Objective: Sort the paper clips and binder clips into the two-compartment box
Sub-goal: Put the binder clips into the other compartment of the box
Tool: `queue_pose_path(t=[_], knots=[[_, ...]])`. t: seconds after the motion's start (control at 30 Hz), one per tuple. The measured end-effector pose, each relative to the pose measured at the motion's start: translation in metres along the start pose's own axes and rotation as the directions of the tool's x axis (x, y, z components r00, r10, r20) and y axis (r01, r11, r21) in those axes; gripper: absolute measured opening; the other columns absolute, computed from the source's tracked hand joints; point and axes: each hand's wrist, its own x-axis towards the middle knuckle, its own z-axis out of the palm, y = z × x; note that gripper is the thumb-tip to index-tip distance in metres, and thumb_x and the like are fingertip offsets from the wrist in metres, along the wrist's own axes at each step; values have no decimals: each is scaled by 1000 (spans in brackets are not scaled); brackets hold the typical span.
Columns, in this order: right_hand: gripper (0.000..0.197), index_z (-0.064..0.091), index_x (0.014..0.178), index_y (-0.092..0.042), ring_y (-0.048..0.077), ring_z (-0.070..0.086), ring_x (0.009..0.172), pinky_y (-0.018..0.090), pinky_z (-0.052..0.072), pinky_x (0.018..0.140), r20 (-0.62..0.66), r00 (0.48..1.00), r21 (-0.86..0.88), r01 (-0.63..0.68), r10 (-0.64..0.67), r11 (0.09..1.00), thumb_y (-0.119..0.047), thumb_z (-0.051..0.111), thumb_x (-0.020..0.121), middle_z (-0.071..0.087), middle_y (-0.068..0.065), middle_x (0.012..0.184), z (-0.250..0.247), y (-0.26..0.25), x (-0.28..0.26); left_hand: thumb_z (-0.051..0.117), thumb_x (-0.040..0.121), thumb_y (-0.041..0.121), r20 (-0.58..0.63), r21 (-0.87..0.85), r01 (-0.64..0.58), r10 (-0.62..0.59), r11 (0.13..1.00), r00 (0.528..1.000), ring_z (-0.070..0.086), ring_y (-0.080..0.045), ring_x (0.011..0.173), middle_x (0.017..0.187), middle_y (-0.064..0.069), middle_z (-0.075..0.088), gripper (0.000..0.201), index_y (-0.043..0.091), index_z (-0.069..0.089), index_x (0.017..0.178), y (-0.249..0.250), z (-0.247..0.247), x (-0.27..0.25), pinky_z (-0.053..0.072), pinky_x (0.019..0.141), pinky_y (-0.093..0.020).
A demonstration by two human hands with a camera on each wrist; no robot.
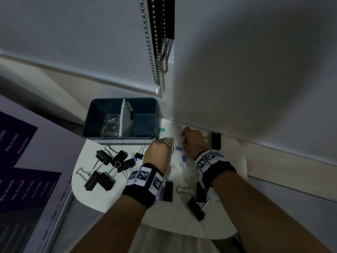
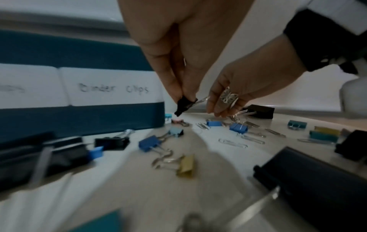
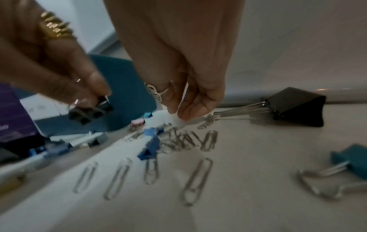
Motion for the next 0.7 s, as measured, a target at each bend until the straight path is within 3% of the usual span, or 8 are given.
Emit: queue_pose_path(t=[0.1, 0.17, 0.23, 0.37, 0.5, 0.57, 0.63, 0.7], knots=[[34, 56, 121, -4, 28, 49, 118, 29, 40, 92, 18, 1000, -51, 25, -24, 998, -1, 51, 88, 54, 18, 124, 2, 1, -5, 59, 82, -7, -17, -57, -16, 15, 998, 1000, 70, -23, 83, 95, -9, 72, 29, 9, 69, 103, -18, -7, -19, 46, 71, -16], [33, 57, 121, -8, 28, 49, 117, 34, 43, 93, 8, 1000, -81, 31, -30, 996, -12, 54, 88, 54, 15, 122, 8, 0, -10, 64, 69, -12, -18, -44, -41, 40, 998, 999, 70, -22, 64, 76, -11, 72, 26, 8, 72, 84, -33, -11, -29, 50, 58, -17], [32, 56, 120, -11, 28, 49, 117, 36, 44, 91, -17, 1000, -183, 22, -26, 983, -20, 51, 90, 54, 12, 121, 14, -4, -13, 63, 66, -8, -25, 1, -21, 22, 1000, 999, 68, -23, 60, 70, -12, 71, 18, 7, 71, 73, -49, -8, -35, 52, 53, -21], [28, 55, 116, -9, 28, 48, 116, 41, 39, 97, -11, 999, -351, 32, -38, 936, -10, 43, 90, 55, 12, 121, 15, -12, -11, 70, 67, -11, 105, 49, 100, -105, 994, 989, 68, -29, 73, 88, -14, 71, 23, 5, 73, 82, -68, -4, -38, 54, 62, -30], [29, 54, 117, -5, 29, 51, 114, 40, 39, 98, 42, 998, -370, 53, -40, 928, -9, 44, 90, 57, 16, 119, 10, -15, -10, 78, 61, -7, 176, 87, 10, -25, 996, 984, 67, -29, 64, 77, -14, 69, 19, 3, 68, 74, -76, -7, -30, 54, 54, -28], [27, 57, 114, -6, 29, 55, 110, 36, 42, 95, 21, 997, -321, 78, -76, 944, -12, 46, 90, 61, 15, 115, 10, -17, -15, 69, 78, 4, 186, 78, -10, -5, 997, 983, 67, -31, 75, 87, -13, 69, 8, 6, 66, 86, -77, -9, -29, 57, 59, -32], [25, 60, 109, -12, 27, 57, 108, 33, 43, 95, 25, 992, -261, 127, -125, 957, -16, 48, 88, 63, 10, 112, 13, -21, -27, 52, 92, 17, 187, 75, 1, -15, 997, 982, 61, -31, 98, 107, -11, 65, 19, 11, 64, 105, -79, -9, -27, 56, 74, -36], [26, 59, 114, -16, 25, 53, 113, 33, 38, 97, 93, 982, -245, 180, -162, 953, -19, 48, 90, 60, 7, 117, 22, -25, -41, 43, 91, 22, 209, 101, -57, 35, 993, 977, 62, -31, 99, 111, -9, 65, 30, 15, 67, 108, -83, -10, -31, 56, 76, -34]])
